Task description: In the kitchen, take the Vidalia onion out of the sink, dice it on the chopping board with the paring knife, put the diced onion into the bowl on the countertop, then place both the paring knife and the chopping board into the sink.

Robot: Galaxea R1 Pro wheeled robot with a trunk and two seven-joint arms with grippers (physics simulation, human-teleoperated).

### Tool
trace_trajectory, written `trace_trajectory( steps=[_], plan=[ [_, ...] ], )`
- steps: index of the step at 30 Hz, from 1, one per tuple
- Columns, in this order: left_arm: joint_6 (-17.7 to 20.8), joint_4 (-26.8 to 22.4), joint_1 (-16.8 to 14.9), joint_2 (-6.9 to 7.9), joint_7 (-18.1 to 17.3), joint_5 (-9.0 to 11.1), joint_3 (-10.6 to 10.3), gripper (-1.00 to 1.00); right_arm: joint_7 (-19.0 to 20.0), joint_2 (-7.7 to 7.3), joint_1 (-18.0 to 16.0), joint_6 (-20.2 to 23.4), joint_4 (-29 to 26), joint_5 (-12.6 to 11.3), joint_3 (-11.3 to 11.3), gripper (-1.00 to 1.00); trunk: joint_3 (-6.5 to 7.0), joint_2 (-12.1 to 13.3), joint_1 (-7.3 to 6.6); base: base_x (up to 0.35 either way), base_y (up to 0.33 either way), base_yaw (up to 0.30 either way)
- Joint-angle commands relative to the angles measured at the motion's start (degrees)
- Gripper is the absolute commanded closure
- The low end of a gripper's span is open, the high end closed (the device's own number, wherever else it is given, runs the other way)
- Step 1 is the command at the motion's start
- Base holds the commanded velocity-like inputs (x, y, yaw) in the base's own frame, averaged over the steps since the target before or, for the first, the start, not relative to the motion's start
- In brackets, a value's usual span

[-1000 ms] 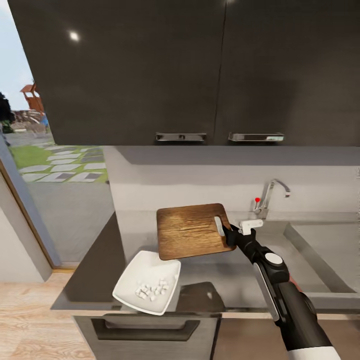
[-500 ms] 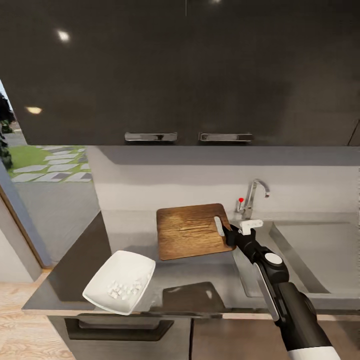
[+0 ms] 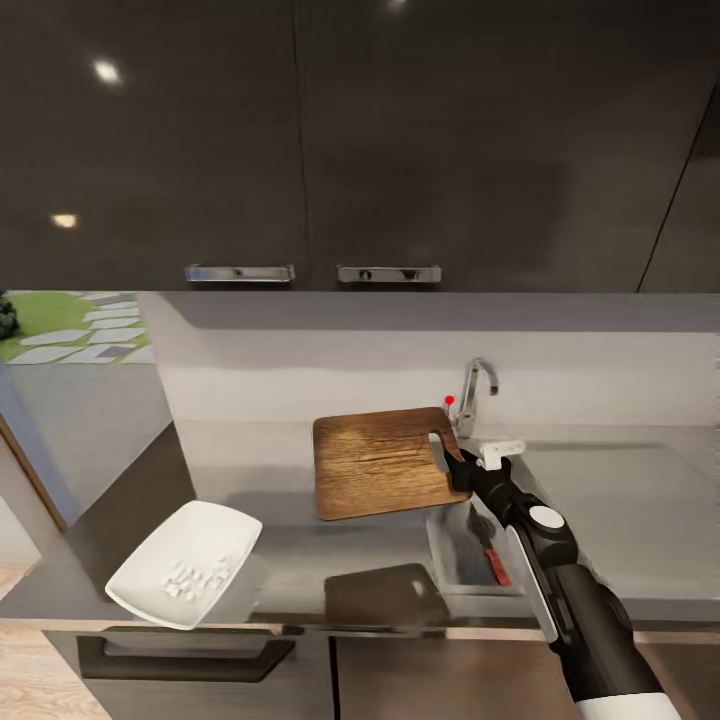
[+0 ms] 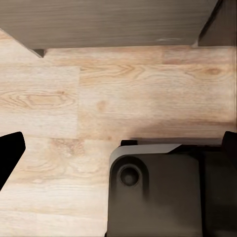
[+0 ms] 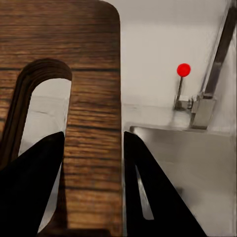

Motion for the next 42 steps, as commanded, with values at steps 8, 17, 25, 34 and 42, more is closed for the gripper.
trace_trajectory(
  steps=[8,17,25,34,42],
  plan=[
    [-0.23,-0.08,-0.02,0.09,0.42,0.60,-0.36,-1.00,0.03,0.04,-0.05,0.31,-0.01,-0.25,0.02,1.00,-0.12,-0.14,0.04,0.000,-0.288,0.000],
    [-0.23,-0.09,-0.04,0.09,0.42,0.60,-0.36,-1.00,-0.42,0.35,-0.05,0.31,0.46,-0.19,0.02,1.00,-0.12,-0.14,0.04,0.000,-0.151,0.000],
    [-0.23,-0.09,-0.03,0.09,0.42,0.60,-0.36,-1.00,-10.85,1.97,-0.05,0.27,0.99,-0.30,0.02,1.00,-0.12,-0.14,0.04,0.000,-0.007,0.000],
    [-0.23,-0.09,-0.03,0.09,0.42,0.60,-0.36,-1.00,-20.68,4.79,-0.05,0.27,3.84,-0.33,-0.02,1.00,-0.12,-0.14,0.04,0.000,0.000,0.000],
    [-0.23,-0.07,-0.06,0.09,0.42,0.60,-0.36,-1.00,-31.88,9.60,-0.05,0.04,7.90,-0.52,-0.15,1.00,-0.12,-0.14,0.04,0.000,0.000,0.000]
  ],
)
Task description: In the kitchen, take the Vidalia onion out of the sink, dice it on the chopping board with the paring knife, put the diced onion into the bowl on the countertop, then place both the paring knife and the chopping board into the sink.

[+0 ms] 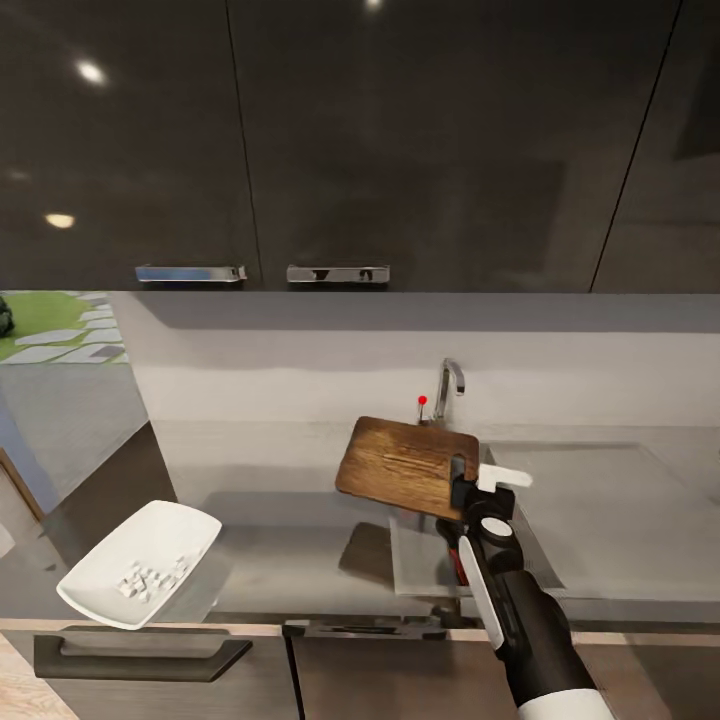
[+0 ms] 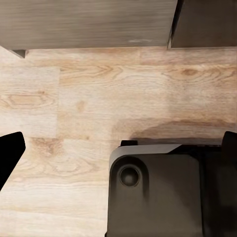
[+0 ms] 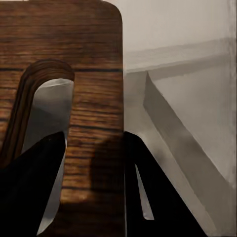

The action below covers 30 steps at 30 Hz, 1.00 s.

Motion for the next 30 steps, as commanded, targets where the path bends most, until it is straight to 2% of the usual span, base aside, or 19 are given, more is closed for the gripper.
trace_trajectory(
  steps=[1,2,4,9,12,14,17,24,30],
  plan=[
    [-0.24,-0.05,-0.02,0.09,0.42,0.61,-0.38,-1.00,-2.29,0.65,-0.05,0.17,0.08,-0.77,0.10,1.00,-0.12,-0.13,0.04,0.000,0.000,0.000],
    [-0.24,-0.06,-0.04,0.09,0.42,0.61,-0.36,-1.00,-4.32,1.39,-0.05,0.10,0.16,-1.52,0.05,1.00,-0.12,-0.13,0.04,0.000,0.000,0.000],
    [-0.24,-0.08,-0.04,0.09,0.42,0.61,-0.35,-1.00,-8.84,1.61,-0.05,-0.12,0.24,-4.51,-0.02,1.00,-0.12,-0.13,0.04,0.000,0.000,0.000],
    [-0.24,-0.05,-0.06,0.09,0.42,0.61,-0.37,-1.00,-20.87,1.61,-0.05,-3.76,0.30,-16.77,0.07,1.00,-0.12,-0.13,0.04,0.000,0.000,0.000],
    [-0.24,-0.07,-0.08,0.13,0.42,0.61,-0.36,-1.00,-29.26,1.61,-0.05,-7.85,0.30,-20.63,0.06,1.00,-0.12,-0.13,0.04,0.000,0.000,0.000],
    [-0.24,-0.06,-0.08,0.16,0.42,0.61,-0.34,-1.00,-35.59,1.61,-0.05,-11.64,0.30,-22.10,0.08,1.00,-0.12,-0.13,0.04,0.000,0.000,0.000],
    [-0.24,-0.02,-0.07,0.17,0.42,0.61,-0.36,-1.00,-41.52,1.61,-0.05,-14.79,0.30,-22.95,0.20,1.00,-0.12,-0.13,0.04,0.000,0.000,0.000],
    [-0.24,0.44,-0.07,0.17,0.42,0.61,-0.31,-1.00,-53.14,1.61,-0.05,-16.13,-0.53,-23.25,0.46,1.00,-0.12,-0.13,0.04,0.000,0.000,0.000],
    [-0.24,0.92,-0.01,0.18,0.42,0.61,-0.29,-1.00,-57.62,1.61,-0.05,-16.04,-2.45,-23.31,1.11,1.00,-0.12,-0.13,0.04,0.000,0.001,0.000]
  ],
)
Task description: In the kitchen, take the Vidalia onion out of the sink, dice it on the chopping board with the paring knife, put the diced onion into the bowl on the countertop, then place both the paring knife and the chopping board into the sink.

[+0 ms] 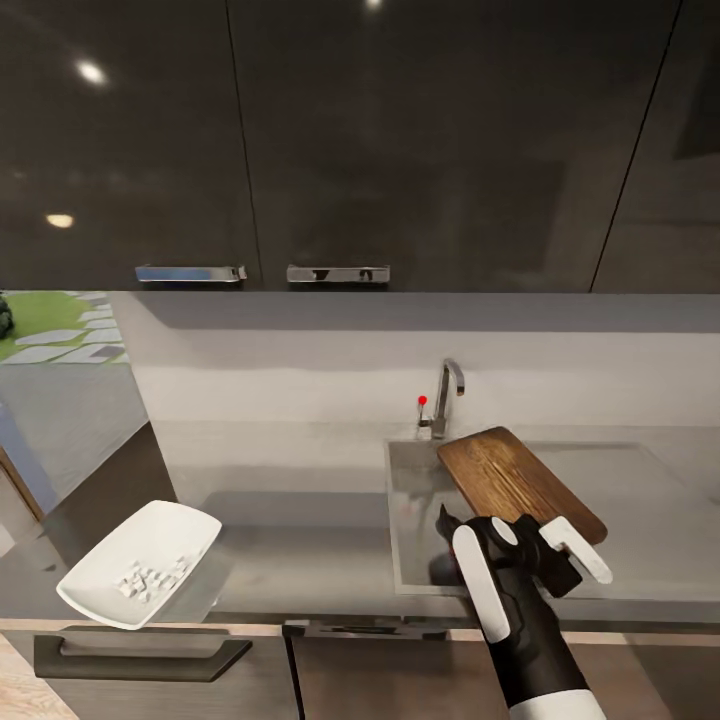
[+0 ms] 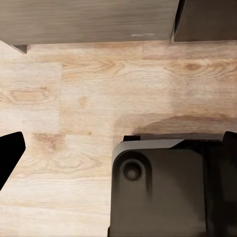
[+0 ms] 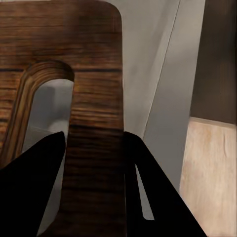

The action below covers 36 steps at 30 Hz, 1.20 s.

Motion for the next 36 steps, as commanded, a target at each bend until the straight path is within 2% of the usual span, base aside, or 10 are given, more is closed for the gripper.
trace_trajectory(
  steps=[1,6,9,12,22,26,30,36],
  plan=[
    [-0.24,-0.05,-0.03,0.09,0.43,0.60,-0.39,-1.00,-1.06,0.00,-0.04,0.65,-0.81,-0.29,0.26,1.00,-0.12,-0.12,0.04,0.019,0.075,0.000],
    [-0.24,-0.05,-0.02,0.09,0.43,0.60,-0.39,-1.00,-2.36,0.00,-0.04,0.83,-1.58,-1.51,0.79,1.00,-0.12,-0.12,0.04,0.098,0.212,0.000],
    [-0.24,-0.08,-0.02,0.07,0.43,0.60,-0.39,-1.00,-2.47,0.00,-0.04,0.89,-1.68,-5.06,1.05,1.00,-0.12,-0.12,0.04,0.130,0.276,0.000],
    [-0.24,-0.08,-0.02,0.07,0.43,0.60,-0.39,-1.00,-2.21,0.00,-0.04,0.96,-1.69,-6.72,1.19,1.00,-0.12,-0.12,0.04,0.107,0.268,0.000],
    [-0.24,-0.07,-0.02,0.06,0.43,0.60,-0.39,-1.00,-1.98,0.00,-0.04,1.97,-1.63,-7.47,1.32,1.00,-0.12,-0.12,0.04,0.015,0.039,0.000],
    [-0.24,-0.16,-0.02,0.07,0.43,0.60,-0.42,-1.00,-2.00,0.00,-0.24,5.72,-1.52,-8.43,1.26,1.00,-0.12,-0.12,0.04,0.000,0.001,0.000],
    [-0.25,-0.30,-0.02,0.05,0.43,0.60,-0.47,-1.00,-2.24,0.00,-0.81,7.46,-1.45,-10.06,1.17,1.00,-0.12,-0.12,0.04,0.000,0.000,0.000],
    [-0.24,-0.37,-0.02,0.01,0.43,0.60,-0.48,-1.00,-2.52,0.00,-3.69,10.46,-0.91,-11.84,1.04,1.00,-0.12,-0.12,0.04,0.000,0.000,0.000]
  ],
)
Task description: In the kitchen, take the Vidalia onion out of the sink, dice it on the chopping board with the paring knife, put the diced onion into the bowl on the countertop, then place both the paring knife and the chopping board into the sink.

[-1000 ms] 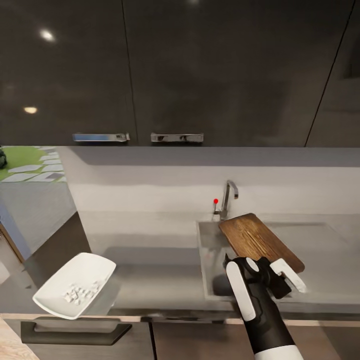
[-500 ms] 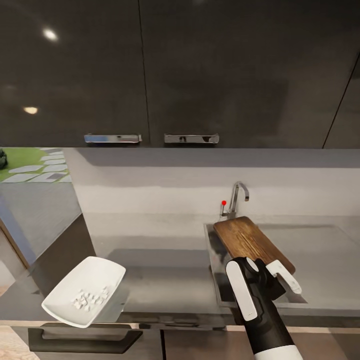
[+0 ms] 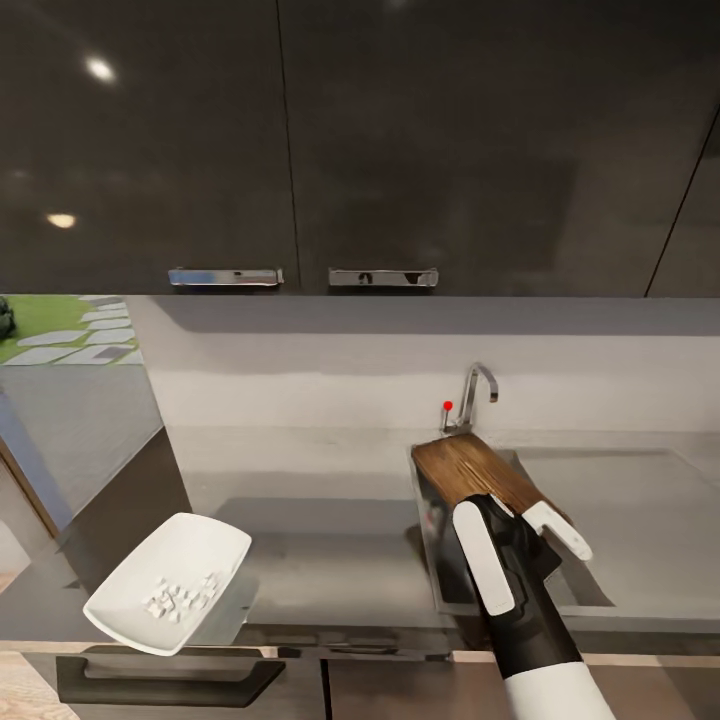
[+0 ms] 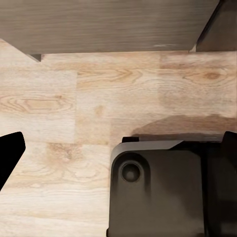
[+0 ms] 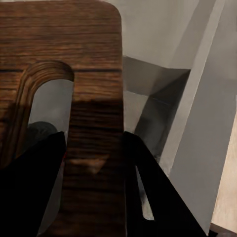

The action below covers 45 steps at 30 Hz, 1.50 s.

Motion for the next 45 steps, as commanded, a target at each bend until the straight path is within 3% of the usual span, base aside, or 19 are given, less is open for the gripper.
trace_trajectory(
  steps=[1,10,16,18,21,24,45],
  plan=[
    [-0.24,-0.08,-0.03,0.09,0.42,0.60,-0.38,-1.00,-0.30,0.00,-0.54,0.67,0.11,-0.94,-0.04,1.00,-0.13,-0.13,0.04,0.000,0.000,0.000],
    [-0.24,-0.01,-0.03,0.08,0.42,0.60,-0.35,-1.00,-0.80,0.00,-3.64,0.74,3.21,-4.62,-0.48,1.00,-0.13,-0.13,0.04,0.000,0.000,0.000],
    [-0.24,0.01,-0.03,0.08,0.42,0.60,-0.34,-1.00,-4.66,0.00,-3.87,-3.02,6.33,-5.51,-0.79,1.00,-0.13,-0.13,0.04,0.000,0.000,0.000],
    [-0.24,0.01,-0.03,0.08,0.42,0.60,-0.33,-1.00,-6.06,0.00,-3.88,-4.74,6.81,-5.55,-2.38,1.00,-0.13,-0.13,0.04,0.000,0.000,0.000],
    [-0.24,0.01,-0.03,0.13,0.42,0.60,-0.30,-1.00,-6.06,0.00,-3.88,-5.93,6.99,-5.66,-6.71,1.00,-0.13,-0.13,0.04,0.000,0.000,0.000],
    [-0.24,0.01,-0.03,0.14,0.42,0.60,-0.31,-1.00,-6.06,0.00,-3.88,-6.20,6.95,-5.61,-7.94,1.00,-0.13,-0.13,0.04,0.000,0.000,0.000],
    [-0.24,-0.08,-0.03,0.11,0.42,0.60,-0.32,-1.00,-6.06,0.00,-3.88,-5.98,6.10,-5.98,-8.34,1.00,-0.13,-0.13,0.04,0.081,0.000,0.000]
  ],
)
